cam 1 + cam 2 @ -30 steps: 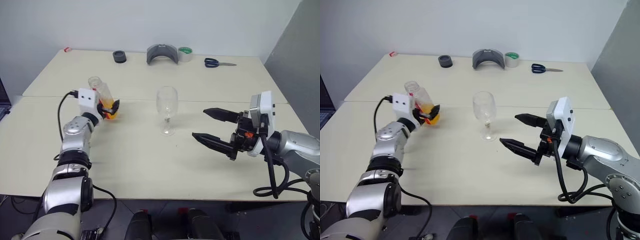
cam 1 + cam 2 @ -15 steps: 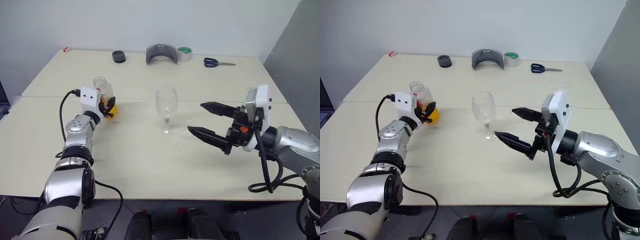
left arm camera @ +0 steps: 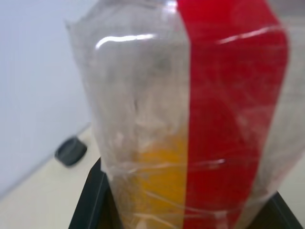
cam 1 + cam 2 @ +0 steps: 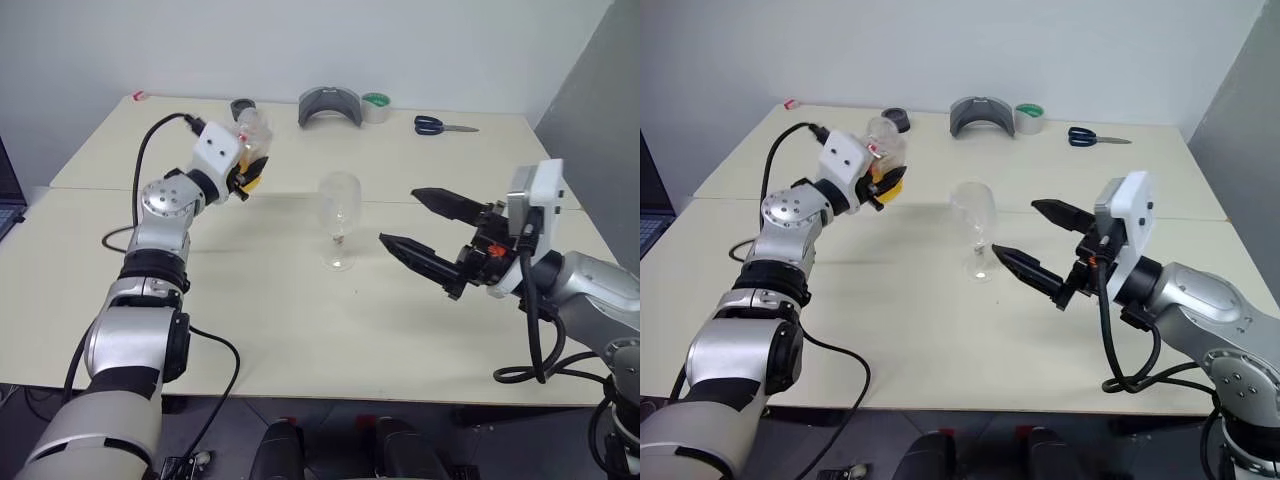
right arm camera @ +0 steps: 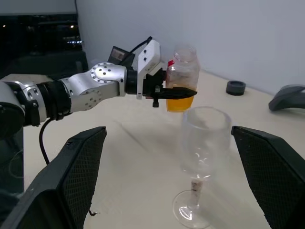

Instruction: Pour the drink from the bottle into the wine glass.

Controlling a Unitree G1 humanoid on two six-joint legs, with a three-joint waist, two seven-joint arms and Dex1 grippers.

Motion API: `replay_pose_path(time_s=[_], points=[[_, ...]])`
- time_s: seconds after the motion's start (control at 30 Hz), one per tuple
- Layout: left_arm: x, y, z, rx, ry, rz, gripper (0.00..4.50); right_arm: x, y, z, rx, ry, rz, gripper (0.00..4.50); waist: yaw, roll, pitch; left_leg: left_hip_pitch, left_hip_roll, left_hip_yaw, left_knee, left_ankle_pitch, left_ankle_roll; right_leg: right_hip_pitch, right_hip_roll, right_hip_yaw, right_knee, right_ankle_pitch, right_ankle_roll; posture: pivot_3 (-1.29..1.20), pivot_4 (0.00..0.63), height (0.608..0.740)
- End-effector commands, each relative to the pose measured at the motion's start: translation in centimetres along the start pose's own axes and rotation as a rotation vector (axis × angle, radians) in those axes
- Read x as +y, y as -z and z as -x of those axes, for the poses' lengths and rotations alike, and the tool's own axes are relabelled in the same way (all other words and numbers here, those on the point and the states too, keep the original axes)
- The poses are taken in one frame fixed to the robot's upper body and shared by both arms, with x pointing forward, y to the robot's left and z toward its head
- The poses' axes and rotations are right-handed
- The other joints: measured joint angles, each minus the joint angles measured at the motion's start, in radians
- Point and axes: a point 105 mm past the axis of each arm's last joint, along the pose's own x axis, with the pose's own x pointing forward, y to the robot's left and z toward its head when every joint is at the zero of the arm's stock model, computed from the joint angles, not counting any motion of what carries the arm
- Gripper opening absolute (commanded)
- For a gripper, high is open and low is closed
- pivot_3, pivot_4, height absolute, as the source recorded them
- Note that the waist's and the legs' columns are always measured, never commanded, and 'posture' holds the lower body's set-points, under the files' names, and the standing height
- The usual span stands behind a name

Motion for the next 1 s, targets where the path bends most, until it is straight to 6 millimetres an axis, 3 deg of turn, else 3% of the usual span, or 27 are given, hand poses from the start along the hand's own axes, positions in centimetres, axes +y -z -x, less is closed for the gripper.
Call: replay_pose_path(time_s=[0.03, 0.3, 0.43, 0.6, 1.0], points=[[1.5, -4.1, -0.5, -0.094, 0.019, -0.169, 1.65, -0.7, -0.8, 1.5, -0.068, 0.056, 0.06, 4.5, 0.0, 0.0, 0.0, 0.0, 0.0, 0.0, 0.0, 0.0, 0.0, 0.0, 0.0, 0.0, 0.0, 0.0, 0.0, 0.0, 0.15, 0.74], [1.4, -7.0, -1.7, -0.12, 0.089, -0.359, 1.65, -0.6, 1.9, 4.3, -0.046, 0.128, 0.073, 4.5, -0.001, 0.0, 0.0, 0.0, 0.0, 0.0, 0.0, 0.0, 0.0, 0.0, 0.0, 0.0, 0.0, 0.0, 0.0, 0.0, 0.15, 0.74], [0.6, -8.5, -2.5, -0.141, 0.145, -0.447, 1.65, 0.1, 3.3, 4.3, -0.041, 0.145, 0.074, 4.5, -0.004, 0.0, 0.0, 0.001, 0.0, 0.0, 0.0, 0.0, 0.0, 0.0, 0.001, 0.001, 0.001, 0.0, 0.0, 0.0, 0.15, 0.74], [0.0, -9.4, -2.9, -0.147, 0.186, -0.572, 1.65, 0.6, 3.4, 3.7, -0.068, 0.158, 0.087, 4.5, -0.004, 0.0, 0.0, 0.001, 0.0, 0.001, 0.0, 0.0, 0.0, 0.0, 0.001, 0.001, 0.001, 0.0, 0.0, 0.0, 0.15, 0.74], [-0.5, -8.9, -2.8, -0.124, 0.226, -0.742, 1.65, 0.8, 3.8, 2.9, -0.075, 0.185, 0.09, 4.5, -0.004, 0.0, 0.0, 0.001, 0.0, 0.001, 0.0, 0.0, 0.0, 0.0, 0.001, 0.001, 0.001, 0.0, 0.0, 0.0, 0.15, 0.74]])
